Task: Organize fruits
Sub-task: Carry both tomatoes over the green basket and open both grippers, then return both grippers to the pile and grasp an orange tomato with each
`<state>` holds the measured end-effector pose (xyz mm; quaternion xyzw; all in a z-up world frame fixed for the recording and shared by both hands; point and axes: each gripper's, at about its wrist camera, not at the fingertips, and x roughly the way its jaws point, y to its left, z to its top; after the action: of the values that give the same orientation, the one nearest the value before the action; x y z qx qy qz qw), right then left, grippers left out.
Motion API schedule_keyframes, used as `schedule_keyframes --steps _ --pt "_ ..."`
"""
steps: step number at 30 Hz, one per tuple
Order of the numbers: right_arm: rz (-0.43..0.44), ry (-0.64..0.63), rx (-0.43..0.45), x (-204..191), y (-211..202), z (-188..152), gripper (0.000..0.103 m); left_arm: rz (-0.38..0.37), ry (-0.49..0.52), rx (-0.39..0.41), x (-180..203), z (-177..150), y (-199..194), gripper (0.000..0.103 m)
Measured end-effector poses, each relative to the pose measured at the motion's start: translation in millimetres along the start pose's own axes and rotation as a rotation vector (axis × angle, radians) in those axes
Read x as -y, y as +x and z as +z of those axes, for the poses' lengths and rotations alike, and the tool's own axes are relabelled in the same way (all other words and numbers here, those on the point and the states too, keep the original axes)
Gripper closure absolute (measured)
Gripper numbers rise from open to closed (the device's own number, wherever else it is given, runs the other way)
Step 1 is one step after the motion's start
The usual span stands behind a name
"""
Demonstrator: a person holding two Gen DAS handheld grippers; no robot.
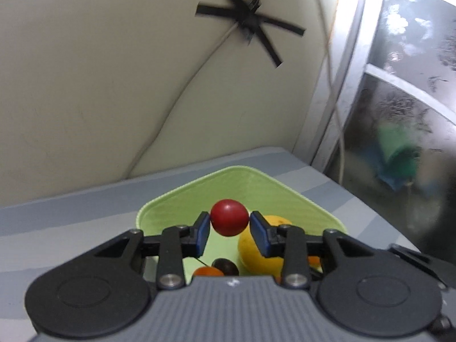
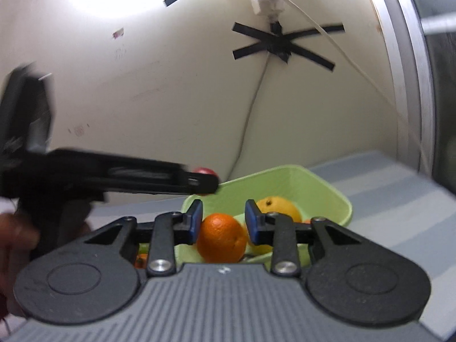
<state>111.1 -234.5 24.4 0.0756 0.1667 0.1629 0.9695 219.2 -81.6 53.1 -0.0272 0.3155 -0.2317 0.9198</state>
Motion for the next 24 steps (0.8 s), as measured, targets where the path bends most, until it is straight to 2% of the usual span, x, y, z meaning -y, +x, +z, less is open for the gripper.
schedule_keyframes --steps 1,5,9,12,17,21,24 --pt "-0.009 -0.018 0.001 -0.1 0.6 -0.2 0.064 0.002 -0.015 -0.005 -1.9 -0.1 1.8 0.06" --pt "-0.106 -0.064 0.042 4.0 2.1 -4.3 0.063 -0.022 -0.083 0.036 -15.1 0.6 -15.4 0.06" --pt "-0.12 0.01 0.083 22.0 -5.6 5.6 0.063 -0.01 -0.111 0.125 -32.1 -1.9 -65.7 0.06" --pt "-0.133 0.045 0.117 26.4 -23.0 10.3 0.062 0.02 -0.146 0.189 -51.5 -13.4 -107.7 0.053" --pt "-0.022 0.075 0.091 14.6 -51.5 2.0 0.062 0.165 -0.222 0.199 -81.7 -56.9 -155.4 0.053" --pt "0.113 0.113 -0.035 -9.0 -45.4 -17.9 0.062 0.166 -0.323 0.156 -95.8 -89.3 -155.5 0.053" --pt "0.156 0.074 -0.142 -34.5 -31.5 -35.9 0.062 0.17 -0.355 0.148 -94.3 -104.8 -145.7 0.053"
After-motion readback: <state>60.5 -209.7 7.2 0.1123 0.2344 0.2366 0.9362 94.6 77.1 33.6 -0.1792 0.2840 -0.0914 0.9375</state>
